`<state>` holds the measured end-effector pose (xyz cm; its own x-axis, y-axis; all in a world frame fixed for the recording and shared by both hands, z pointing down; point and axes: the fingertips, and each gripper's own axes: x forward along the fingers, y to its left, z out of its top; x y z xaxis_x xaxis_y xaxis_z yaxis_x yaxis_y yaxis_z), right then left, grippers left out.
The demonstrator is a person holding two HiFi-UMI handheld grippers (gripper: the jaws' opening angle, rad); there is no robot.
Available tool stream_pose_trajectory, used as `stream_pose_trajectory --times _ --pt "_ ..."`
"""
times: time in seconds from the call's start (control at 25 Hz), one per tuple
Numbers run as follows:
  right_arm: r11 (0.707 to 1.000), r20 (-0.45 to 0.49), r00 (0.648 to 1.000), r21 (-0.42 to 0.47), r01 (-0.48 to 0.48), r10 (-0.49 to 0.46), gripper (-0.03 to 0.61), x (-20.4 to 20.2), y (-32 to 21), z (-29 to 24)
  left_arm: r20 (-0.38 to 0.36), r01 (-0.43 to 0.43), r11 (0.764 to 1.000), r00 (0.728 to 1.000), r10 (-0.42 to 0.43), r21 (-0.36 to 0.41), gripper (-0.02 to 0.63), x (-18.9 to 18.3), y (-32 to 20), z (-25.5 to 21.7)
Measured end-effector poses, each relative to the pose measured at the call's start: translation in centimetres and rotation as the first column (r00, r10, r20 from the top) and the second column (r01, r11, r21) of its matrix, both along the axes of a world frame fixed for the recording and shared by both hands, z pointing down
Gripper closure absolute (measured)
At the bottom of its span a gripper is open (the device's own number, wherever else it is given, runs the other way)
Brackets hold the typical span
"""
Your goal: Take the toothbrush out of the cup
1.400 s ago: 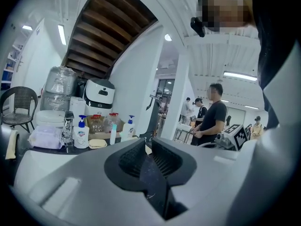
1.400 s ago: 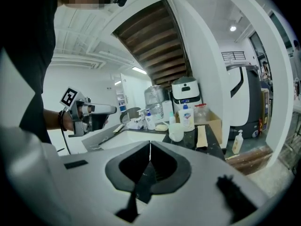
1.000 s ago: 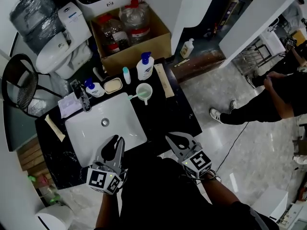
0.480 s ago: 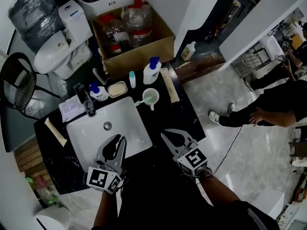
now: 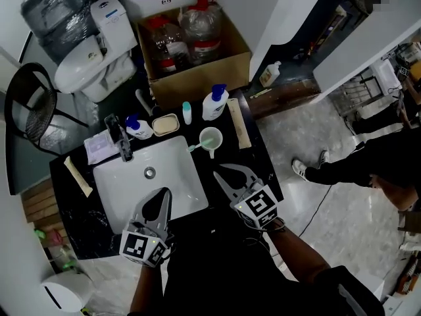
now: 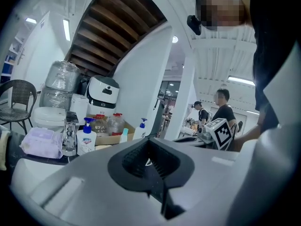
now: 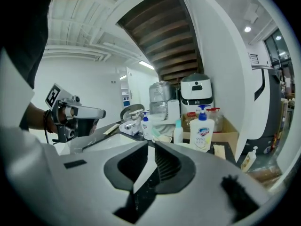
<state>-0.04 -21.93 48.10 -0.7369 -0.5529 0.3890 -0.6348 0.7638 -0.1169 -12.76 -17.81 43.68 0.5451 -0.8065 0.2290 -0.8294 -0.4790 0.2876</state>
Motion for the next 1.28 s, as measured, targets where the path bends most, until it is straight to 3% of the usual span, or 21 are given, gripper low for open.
stream_pose_trajectory --times 0.08,0.52,1.28 --pt "1.000 -0.003 1.000 -0.008 0.024 -0.024 0.515 -0.2 -0.6 0.6 0.009 0.013 1.000 1.000 -0.013 -0.002 0.604 0.1 -0.2 0.1" --pt "0.995 -0.075 0.992 -0.013 0.100 -0.100 0.486 -1.6 -4.7 4.2 0.037 0.052 0.998 0.998 -0.050 -0.047 0.604 1.0 -1.0 1.0" --pt "0.988 -0.256 0.955 0.010 0.156 -0.149 0.440 -4.2 -8.0 8.0 0.031 0.120 0.985 0.993 -0.117 -0.123 0.604 0.1 0.0 2.1"
